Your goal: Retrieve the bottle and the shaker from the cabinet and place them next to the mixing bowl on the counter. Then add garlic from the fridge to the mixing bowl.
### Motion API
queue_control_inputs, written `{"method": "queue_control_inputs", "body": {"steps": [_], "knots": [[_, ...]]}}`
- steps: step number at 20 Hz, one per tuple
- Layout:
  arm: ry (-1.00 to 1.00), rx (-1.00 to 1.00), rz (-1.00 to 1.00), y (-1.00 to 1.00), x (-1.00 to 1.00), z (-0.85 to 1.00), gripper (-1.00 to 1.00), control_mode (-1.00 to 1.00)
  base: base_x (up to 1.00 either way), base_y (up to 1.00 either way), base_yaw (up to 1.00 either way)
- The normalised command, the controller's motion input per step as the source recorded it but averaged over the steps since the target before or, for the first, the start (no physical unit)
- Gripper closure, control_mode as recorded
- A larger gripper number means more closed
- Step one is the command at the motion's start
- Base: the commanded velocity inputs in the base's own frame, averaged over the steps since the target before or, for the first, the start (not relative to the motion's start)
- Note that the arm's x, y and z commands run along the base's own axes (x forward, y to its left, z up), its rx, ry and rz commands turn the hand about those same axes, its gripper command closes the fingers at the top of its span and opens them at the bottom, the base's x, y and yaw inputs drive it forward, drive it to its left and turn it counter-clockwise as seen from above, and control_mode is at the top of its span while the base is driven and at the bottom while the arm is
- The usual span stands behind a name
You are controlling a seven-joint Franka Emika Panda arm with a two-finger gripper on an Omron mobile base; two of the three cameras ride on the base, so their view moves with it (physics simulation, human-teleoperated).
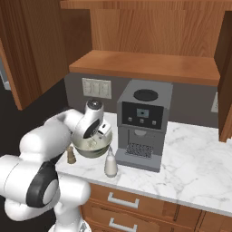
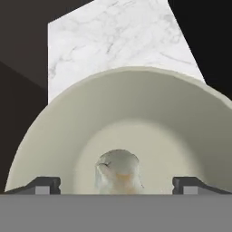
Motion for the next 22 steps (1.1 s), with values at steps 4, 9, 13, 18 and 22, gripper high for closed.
{"method": "queue_control_inputs", "body": {"steps": [4, 9, 13, 18, 22], "knots": [[-0.17, 0.0, 0.0, -0.27, -0.51, 0.97, -1.0, -1.0, 0.0, 0.0, 0.0], [-0.21, 0.0, 0.0, -0.17, -0.59, 1.0, -1.0, -1.0, 0.0, 0.0, 0.0], [-0.17, 0.0, 0.0, -0.25, -0.64, 1.0, -1.0, -1.0, 0.0, 0.0, 0.0], [-0.12, 0.0, 0.0, -0.3, -0.68, 0.97, -1.0, -1.0, 0.0, 0.0, 0.0], [-0.14, 0.0, 0.0, -0.46, -0.71, 0.86, -1.0, -1.0, 0.0, 0.0, 0.0]]}}
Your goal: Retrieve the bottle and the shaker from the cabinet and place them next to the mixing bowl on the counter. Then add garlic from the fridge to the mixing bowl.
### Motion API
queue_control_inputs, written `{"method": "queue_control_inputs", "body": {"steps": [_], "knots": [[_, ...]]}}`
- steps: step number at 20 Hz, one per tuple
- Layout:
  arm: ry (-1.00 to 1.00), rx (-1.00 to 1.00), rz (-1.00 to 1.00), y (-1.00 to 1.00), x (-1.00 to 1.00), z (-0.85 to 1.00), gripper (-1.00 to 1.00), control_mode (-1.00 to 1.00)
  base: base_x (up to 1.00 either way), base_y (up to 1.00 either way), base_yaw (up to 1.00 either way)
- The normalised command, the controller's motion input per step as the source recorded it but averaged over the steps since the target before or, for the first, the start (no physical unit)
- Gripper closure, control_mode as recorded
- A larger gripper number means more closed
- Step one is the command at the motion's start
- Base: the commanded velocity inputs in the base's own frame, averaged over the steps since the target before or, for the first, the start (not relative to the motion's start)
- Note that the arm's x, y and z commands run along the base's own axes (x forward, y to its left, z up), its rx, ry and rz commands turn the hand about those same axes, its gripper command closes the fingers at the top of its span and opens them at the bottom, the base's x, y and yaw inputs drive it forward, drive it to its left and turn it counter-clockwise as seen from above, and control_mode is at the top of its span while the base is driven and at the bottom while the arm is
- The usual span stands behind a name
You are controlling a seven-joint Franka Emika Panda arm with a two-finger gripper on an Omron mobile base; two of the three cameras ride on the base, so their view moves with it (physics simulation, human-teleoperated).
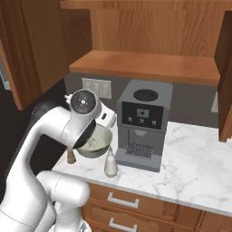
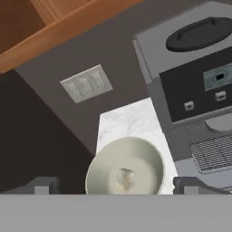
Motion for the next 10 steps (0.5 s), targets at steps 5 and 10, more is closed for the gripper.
{"method": "queue_control_inputs", "body": {"steps": [5, 10], "knots": [[-0.18, 0.01, 0.0, -0.54, -0.77, 0.75, -1.0, -1.0, 0.0, 0.0, 0.0], [-0.15, 0.03, -0.01, -0.63, -0.75, 0.65, -1.0, -1.0, 0.0, 0.0, 0.0]]}}
